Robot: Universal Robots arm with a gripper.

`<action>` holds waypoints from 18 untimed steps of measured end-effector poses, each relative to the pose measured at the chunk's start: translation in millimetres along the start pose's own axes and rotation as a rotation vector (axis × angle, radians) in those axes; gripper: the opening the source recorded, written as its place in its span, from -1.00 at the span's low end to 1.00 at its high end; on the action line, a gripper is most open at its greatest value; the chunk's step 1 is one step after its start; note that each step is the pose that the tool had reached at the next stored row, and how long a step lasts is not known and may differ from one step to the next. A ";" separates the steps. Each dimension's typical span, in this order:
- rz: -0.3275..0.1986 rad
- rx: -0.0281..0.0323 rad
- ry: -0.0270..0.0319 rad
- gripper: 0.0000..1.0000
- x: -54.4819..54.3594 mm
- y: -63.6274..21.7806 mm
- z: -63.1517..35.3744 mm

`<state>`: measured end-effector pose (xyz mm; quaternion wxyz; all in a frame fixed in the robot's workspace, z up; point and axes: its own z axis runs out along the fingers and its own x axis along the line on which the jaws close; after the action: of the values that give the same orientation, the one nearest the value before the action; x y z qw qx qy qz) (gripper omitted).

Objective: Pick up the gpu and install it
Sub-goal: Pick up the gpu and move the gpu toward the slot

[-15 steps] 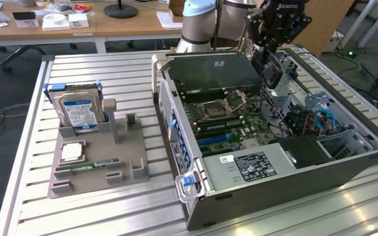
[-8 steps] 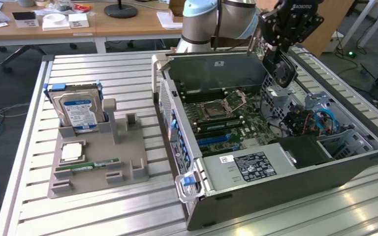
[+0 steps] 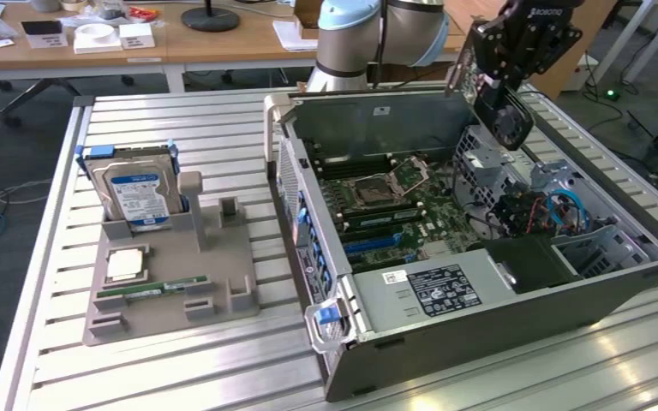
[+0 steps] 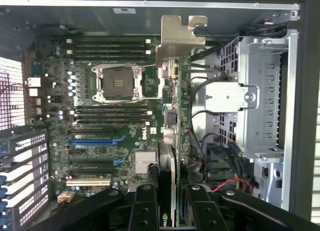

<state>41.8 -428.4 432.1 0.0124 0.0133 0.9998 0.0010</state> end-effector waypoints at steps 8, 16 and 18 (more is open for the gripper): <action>-0.001 0.0000 0.0000 -0.47 -3.8 0.1 0.9; -0.001 -0.0001 0.0000 -0.47 -4.8 0.2 13.2; -0.001 -0.0001 0.0000 -0.47 -5.4 0.2 16.7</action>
<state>47.6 -428.4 415.6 0.0124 0.0127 0.9998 0.0011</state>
